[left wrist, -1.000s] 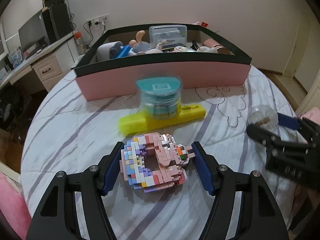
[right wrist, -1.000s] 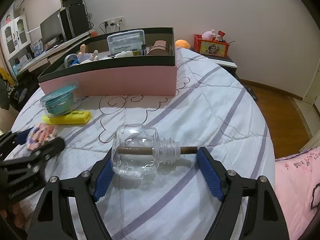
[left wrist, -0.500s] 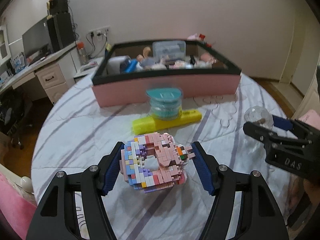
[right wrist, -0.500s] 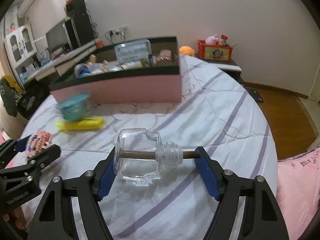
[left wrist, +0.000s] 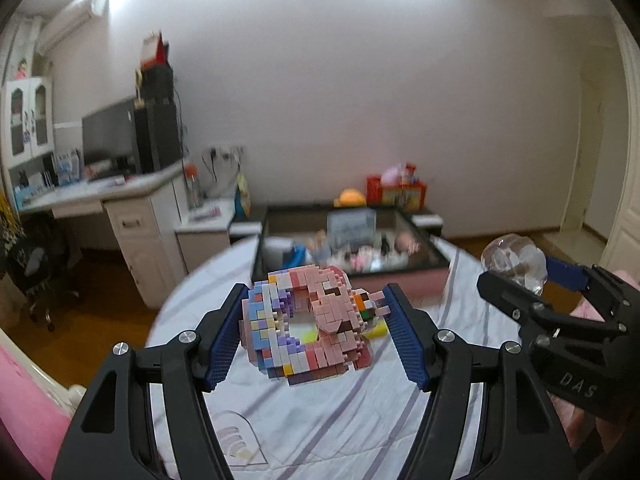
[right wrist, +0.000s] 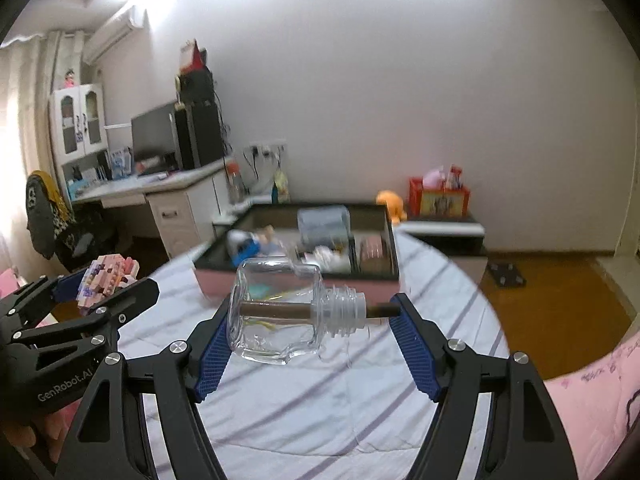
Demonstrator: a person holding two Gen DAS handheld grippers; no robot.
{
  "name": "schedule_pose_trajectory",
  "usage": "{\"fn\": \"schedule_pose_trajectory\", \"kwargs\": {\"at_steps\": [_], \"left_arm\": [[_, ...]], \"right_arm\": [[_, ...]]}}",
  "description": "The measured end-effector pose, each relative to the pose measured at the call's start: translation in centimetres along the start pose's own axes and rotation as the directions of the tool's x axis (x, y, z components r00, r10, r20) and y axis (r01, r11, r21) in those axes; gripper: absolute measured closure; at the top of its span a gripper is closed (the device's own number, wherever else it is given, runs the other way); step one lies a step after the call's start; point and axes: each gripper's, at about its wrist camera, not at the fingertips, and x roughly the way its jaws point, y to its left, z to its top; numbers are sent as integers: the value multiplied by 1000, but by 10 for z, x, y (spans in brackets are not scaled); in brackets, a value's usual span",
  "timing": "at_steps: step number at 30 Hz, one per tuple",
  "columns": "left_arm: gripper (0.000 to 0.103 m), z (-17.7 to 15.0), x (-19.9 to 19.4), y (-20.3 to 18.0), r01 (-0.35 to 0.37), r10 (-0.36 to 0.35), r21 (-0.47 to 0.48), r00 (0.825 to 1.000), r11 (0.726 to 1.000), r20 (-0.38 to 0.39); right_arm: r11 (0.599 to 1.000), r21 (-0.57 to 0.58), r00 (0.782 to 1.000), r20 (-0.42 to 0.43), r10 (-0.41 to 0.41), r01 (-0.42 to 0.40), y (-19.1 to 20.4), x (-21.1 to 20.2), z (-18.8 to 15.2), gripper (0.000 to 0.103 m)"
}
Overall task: Organize rigid objects
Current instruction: 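Carry the block toy and glass bottle into the pink box and open both tools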
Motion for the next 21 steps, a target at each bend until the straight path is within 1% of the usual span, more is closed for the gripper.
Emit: {"fn": "schedule_pose_trajectory", "kwargs": {"at_steps": [2,3,6,9,14,19,21], "left_arm": [[34,8,-14,1,-4,4,0,999,1000,41],[34,12,-24,2,-7,8,-8,997,1000,76],[34,21,-45,5,-12,14,-12,990,1000,141],[34,27,-60,6,-19,20,-7,983,1000,184],[34,35,-75,11,-19,22,-15,973,1000,229],[34,40,-82,7,-53,49,7,964,999,260],[34,42,-83,8,-55,51,7,963,998,266]], "right_arm": [[1000,-7,999,44,7,-7,6,-15,8,28],[1000,-15,998,60,9,-8,10,-22,12,28],[1000,-27,994,106,17,-14,17,-36,20,28],[999,-35,988,154,21,-15,24,-51,26,28],[999,-49,978,208,23,-13,32,-66,34,28],[998,-55,972,234,25,-13,36,-71,40,27],[998,-53,969,244,28,-16,38,-72,41,27]]}}
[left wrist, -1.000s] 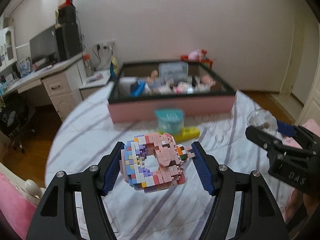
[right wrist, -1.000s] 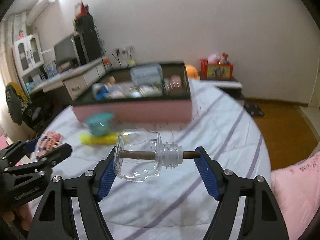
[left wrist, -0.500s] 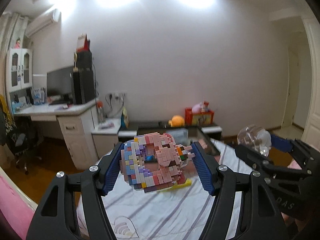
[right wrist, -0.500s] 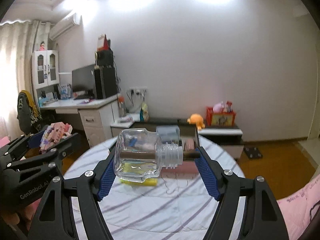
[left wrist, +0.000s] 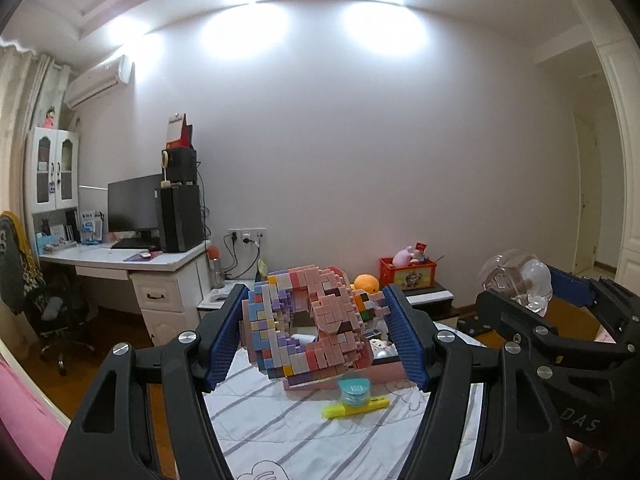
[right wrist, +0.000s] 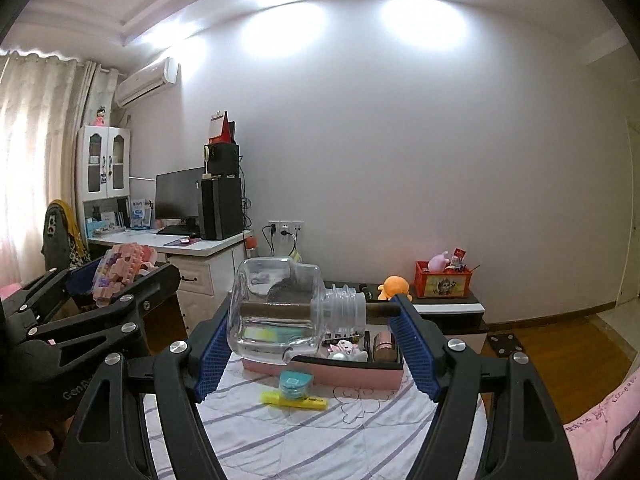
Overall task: Organize rigid objects
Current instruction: 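Carry the block toy and glass bottle into the pink box and open both tools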
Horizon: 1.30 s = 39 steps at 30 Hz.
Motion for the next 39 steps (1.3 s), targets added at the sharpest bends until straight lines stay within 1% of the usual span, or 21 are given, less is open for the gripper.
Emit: {"fn": "schedule_pose_trajectory", "kwargs": {"at_steps": [6,14,21,25,31,35,38,39], "left_arm": [[34,1,1,0,-12,12,4,1000,1000,3],[34,0,13,-4,-17,18,20,1000,1000,-15],[34,-2,38,-7,-18,19,32,999,999,-42],[34,-5,65,-10,-11,14,45,997,999,-77],[34,-15,121,-11,11,-4,51,990,999,-143],[34,-25,172,-12,34,-21,59,977,998,-214],[34,-36,211,-16,37,-12,86,963,996,-270],[34,-41,228,-16,45,-17,87,953,995,-303]], "right_arm": [[1000,0,1000,11,5,-5,1,2,-1,27],[1000,11,1000,-6,7,-7,-6,14,-1,27],[1000,17,999,-32,8,-7,-14,37,-2,27],[1000,23,998,-58,6,-4,-21,59,-3,27],[1000,28,993,-119,6,-3,-35,110,-9,27],[1000,24,985,-174,5,-1,-43,150,-16,27],[1000,26,972,-235,5,1,-51,185,-26,27],[1000,29,966,-258,5,3,-54,197,-31,27]]}}
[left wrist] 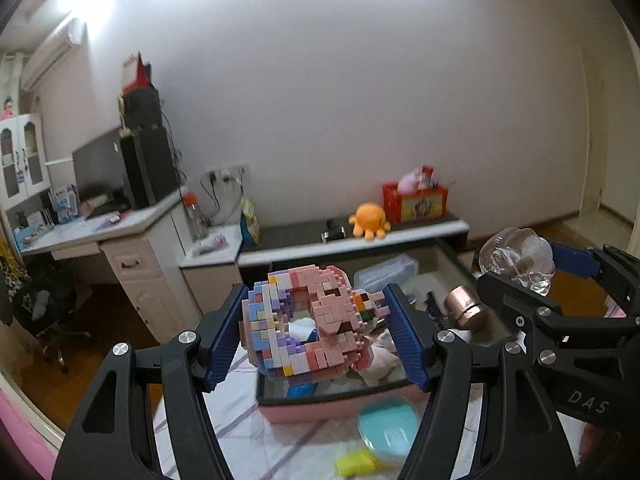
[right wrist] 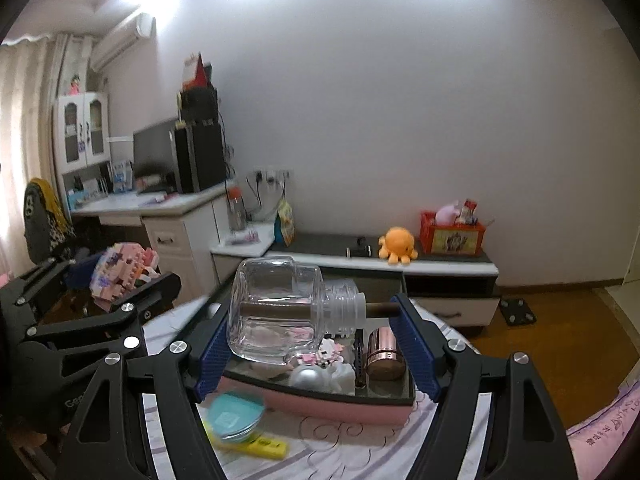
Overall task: Organize rigid objects
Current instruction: 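Carry the block toy and glass bottle into the pink box and open both tools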
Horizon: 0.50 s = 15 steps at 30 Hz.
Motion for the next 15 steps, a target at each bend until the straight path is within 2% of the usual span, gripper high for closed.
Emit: {"fn": "schedule_pose_trajectory", "kwargs": {"at_steps": [5,9,11,13,15], "left_arm": [[34,-10,68,-2,29,-30,-5,991,1000,-131],[34,-20,97,-6,23,-22,3,981,1000,-195],[34,-23,104,-9,24,-21,10,980,1000,-200],[30,-24,106,-9,15,-12,16,980,1000,-199],[19,-25,106,-7,-9,13,19,981,1000,-194]], "right_arm": [[1000,0,993,-115,-12,12,-10,55,-10,27],[1000,0,985,-174,-12,12,-16,81,-20,27],[1000,-2,981,-192,-18,18,-18,89,-24,27],[1000,3,982,-186,-21,22,-21,90,-28,26],[1000,10,984,-178,-26,28,-22,90,-29,24]]}}
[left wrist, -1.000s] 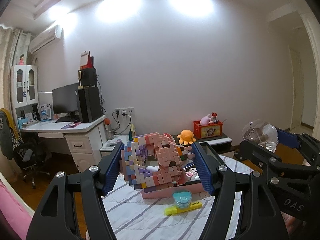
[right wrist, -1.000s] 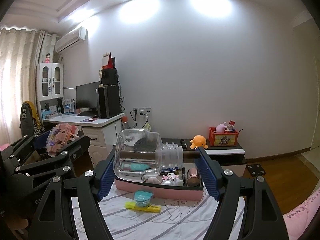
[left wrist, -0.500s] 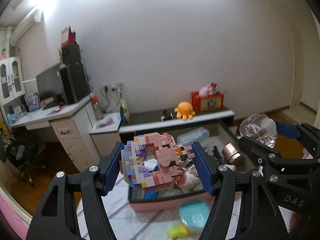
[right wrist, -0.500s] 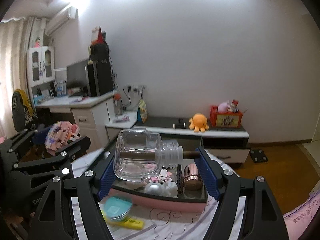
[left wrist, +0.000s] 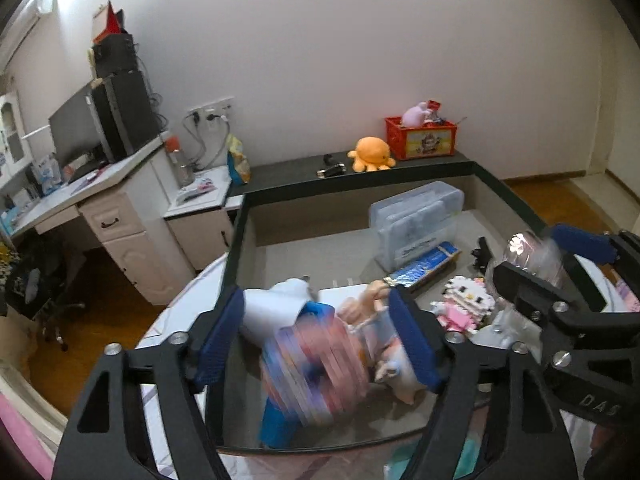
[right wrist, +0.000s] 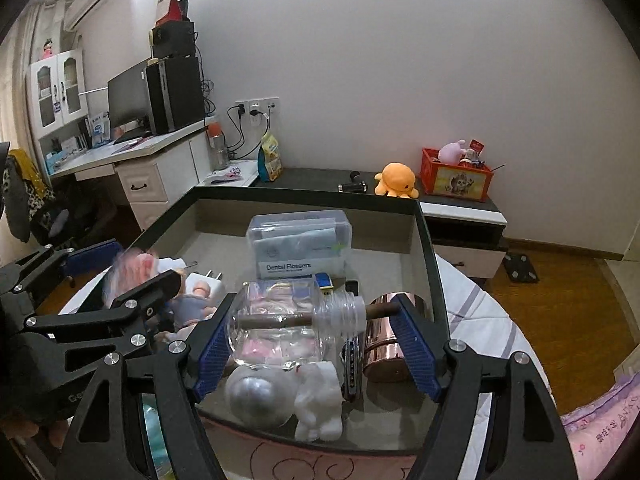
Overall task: Organize rigid objects
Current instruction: 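Carry the block toy and glass bottle into the pink box and open both tools, then lift both tools out of the pink box above the bed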
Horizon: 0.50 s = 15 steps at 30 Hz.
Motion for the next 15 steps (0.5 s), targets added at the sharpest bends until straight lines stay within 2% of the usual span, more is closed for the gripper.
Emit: {"fn": "schedule_pose_trajectory", "kwargs": {"at_steps": [5,12,14,15], "left_arm": [[2,0,-18,8,-26,27,-26,999,999,38],[0,-1,-97,17,-32,40,-52,985,998,166],[0,-3,-127,20,-29,44,-73,977,997,210],[0,-5,-146,22,-25,44,-85,970,996,240]], "right_arm": [[1000,10,1000,26,-11,10,-3,-11,6,22],[1000,11,992,122,-15,13,3,-78,11,16],[1000,4,986,166,-17,17,7,-106,10,11],[1000,1,982,189,-16,16,10,-122,9,1]]}}
